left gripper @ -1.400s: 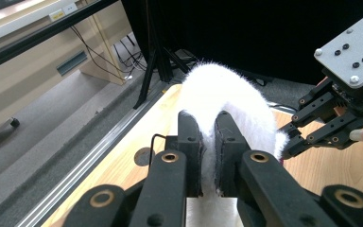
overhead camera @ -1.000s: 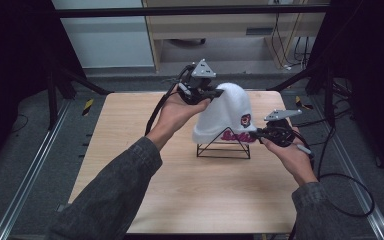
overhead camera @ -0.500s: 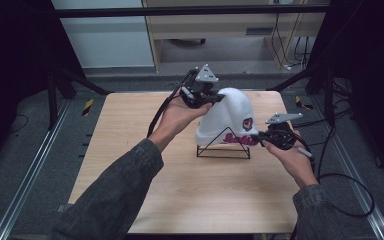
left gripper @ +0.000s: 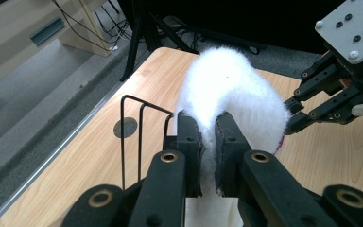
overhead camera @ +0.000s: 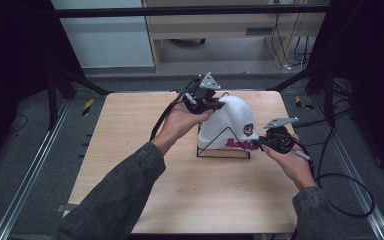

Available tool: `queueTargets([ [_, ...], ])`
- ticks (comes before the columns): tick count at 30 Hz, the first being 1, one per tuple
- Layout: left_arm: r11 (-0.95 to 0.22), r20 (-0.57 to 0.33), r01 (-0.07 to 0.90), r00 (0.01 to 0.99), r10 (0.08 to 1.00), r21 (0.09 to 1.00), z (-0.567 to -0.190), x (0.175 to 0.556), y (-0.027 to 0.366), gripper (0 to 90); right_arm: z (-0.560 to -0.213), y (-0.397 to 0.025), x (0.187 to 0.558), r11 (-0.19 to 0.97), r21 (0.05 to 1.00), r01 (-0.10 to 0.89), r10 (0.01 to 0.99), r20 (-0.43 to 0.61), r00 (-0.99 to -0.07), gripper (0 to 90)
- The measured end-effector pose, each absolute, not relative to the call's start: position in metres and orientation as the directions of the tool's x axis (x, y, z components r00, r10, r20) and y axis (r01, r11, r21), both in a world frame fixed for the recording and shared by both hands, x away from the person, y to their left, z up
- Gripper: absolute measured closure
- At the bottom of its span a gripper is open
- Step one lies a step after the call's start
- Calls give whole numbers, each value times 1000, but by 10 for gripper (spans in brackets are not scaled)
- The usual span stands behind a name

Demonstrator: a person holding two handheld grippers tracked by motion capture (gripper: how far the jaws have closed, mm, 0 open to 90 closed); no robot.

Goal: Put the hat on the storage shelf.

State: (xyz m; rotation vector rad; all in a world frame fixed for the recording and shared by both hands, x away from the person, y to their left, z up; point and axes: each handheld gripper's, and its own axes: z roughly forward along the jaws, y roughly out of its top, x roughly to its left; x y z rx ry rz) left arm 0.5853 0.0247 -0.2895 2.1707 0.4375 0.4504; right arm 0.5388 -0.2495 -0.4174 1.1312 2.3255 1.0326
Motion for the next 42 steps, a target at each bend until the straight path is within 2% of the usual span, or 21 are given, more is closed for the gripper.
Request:
queueTargets([
  [2, -574, 160, 154, 874, 459, 805, -291, 585, 25, 829, -418, -250, 538, 417, 740, 528, 785, 0, -620, 760],
  [3, -573, 156, 156, 875, 458, 805, -291, 585, 26, 825, -419, -250, 538, 415, 741, 528, 788, -2, -616, 716],
  [4, -579, 157, 156, 878, 453, 800, -292, 584, 26, 825, -419, -250, 538, 415, 741, 528, 788, -2, -616, 716],
  [6, -591, 163, 160, 875, 455, 790, -294, 583, 25, 809, -420, -250, 537, 403, 743, 534, 796, 3, -605, 655],
  [8, -592, 164, 168, 870, 465, 788, -297, 583, 26, 765, -420, -252, 533, 395, 747, 535, 803, 3, -596, 611],
  [13, -562, 158, 173, 857, 491, 809, -297, 581, 32, 695, -417, -253, 527, 389, 755, 528, 807, -2, -591, 584],
  [14, -570, 180, 162, 849, 496, 806, -297, 578, 34, 640, -415, -254, 524, 379, 763, 524, 811, 0, -586, 569],
  [17, -569, 197, 152, 840, 505, 808, -296, 575, 36, 555, -412, -255, 519, 368, 773, 517, 816, -2, -578, 540],
  [18, -566, 200, 151, 837, 510, 810, -296, 573, 37, 555, -412, -255, 519, 368, 773, 517, 816, -2, -578, 540],
  [20, -571, 210, 145, 834, 510, 808, -295, 571, 38, 456, -411, -254, 517, 360, 778, 515, 818, 1, -575, 520],
  [25, -563, 212, 143, 829, 517, 814, -291, 563, 45, 308, -409, -251, 506, 354, 796, 491, 837, -36, -546, 387],
  [31, -573, 210, 143, 837, 505, 807, -294, 555, 47, 123, -407, -248, 499, 346, 811, 473, 847, -53, -528, 270],
  [37, -562, 194, 142, 847, 495, 815, -303, 545, 53, 77, -407, -240, 486, 352, 820, 450, 861, -95, -500, 145],
  [42, -565, 192, 150, 844, 501, 812, -313, 538, 57, 66, -410, -233, 477, 370, 824, 429, 854, -120, -506, 114],
])
